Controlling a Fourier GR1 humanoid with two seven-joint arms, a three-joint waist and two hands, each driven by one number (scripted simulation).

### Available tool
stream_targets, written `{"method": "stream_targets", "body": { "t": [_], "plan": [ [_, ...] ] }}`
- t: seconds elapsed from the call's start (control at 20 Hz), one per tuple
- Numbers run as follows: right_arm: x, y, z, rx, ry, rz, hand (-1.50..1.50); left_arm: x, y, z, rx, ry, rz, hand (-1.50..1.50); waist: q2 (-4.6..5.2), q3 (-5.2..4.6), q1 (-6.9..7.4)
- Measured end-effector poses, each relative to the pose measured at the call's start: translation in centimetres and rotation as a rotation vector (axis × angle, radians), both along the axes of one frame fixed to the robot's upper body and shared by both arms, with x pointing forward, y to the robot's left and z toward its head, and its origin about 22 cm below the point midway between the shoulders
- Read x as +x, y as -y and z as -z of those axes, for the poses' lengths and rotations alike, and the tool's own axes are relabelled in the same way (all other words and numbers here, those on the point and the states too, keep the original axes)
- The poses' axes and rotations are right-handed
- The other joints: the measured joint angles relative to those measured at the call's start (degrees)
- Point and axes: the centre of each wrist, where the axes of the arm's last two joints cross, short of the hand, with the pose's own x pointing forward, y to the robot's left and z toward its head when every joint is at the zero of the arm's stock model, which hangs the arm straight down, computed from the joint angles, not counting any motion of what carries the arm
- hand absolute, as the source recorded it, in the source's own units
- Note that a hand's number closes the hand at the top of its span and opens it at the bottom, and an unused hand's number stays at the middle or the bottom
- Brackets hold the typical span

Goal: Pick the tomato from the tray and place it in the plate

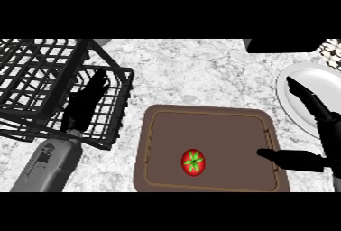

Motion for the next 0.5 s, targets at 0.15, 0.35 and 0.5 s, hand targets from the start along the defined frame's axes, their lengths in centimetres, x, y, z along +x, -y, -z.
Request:
{"method": "stream_targets", "body": {
  "t": [0.15, 0.35, 0.5],
  "plan": [
    [-0.7, -0.3, -0.9, -0.119, -0.098, -0.051, -1.5, 0.1, 0.2, -0.1, -0.002, -0.005, 0.014, 0.0, 0.05, -0.06, 0.33],
    [-1.7, -1.7, -2.4, -0.236, -0.191, -0.088, -1.5, 0.3, 0.4, -0.1, -0.006, -0.011, 0.022, 0.0, 0.1, -0.16, 0.68],
    [-2.0, -2.9, -3.0, -0.306, -0.252, -0.083, -1.5, 0.5, 0.7, -0.2, -0.009, -0.01, 0.039, 0.0, 0.27, -0.17, 1.32]
  ]
}}
